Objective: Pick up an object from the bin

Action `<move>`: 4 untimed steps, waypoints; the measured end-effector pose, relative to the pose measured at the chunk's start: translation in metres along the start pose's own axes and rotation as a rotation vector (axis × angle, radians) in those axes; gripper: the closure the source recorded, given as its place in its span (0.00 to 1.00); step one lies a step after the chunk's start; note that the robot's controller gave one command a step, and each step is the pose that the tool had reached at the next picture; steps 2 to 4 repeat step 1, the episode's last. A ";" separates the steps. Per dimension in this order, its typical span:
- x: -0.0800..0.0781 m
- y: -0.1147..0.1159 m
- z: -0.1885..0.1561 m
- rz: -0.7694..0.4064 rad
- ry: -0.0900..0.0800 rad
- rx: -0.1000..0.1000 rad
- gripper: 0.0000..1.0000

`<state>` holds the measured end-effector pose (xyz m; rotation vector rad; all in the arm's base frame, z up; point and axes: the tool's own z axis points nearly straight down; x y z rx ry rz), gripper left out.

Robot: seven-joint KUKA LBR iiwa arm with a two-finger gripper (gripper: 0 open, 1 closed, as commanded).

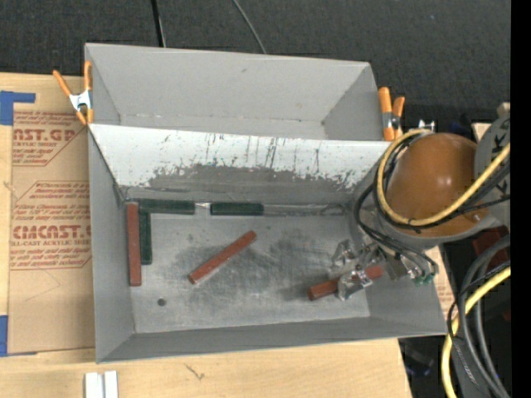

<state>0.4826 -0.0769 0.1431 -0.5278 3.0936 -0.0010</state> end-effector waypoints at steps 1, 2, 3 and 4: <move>0.000 0.000 -0.003 0.000 0.001 -0.001 1.00; 0.000 0.000 -0.003 0.000 0.001 -0.001 1.00; 0.000 0.000 -0.003 0.000 0.001 -0.001 1.00; 0.000 0.000 -0.003 0.000 0.001 -0.001 1.00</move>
Offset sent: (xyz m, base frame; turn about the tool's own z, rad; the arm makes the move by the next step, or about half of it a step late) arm -0.0001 0.0002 0.0528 0.0000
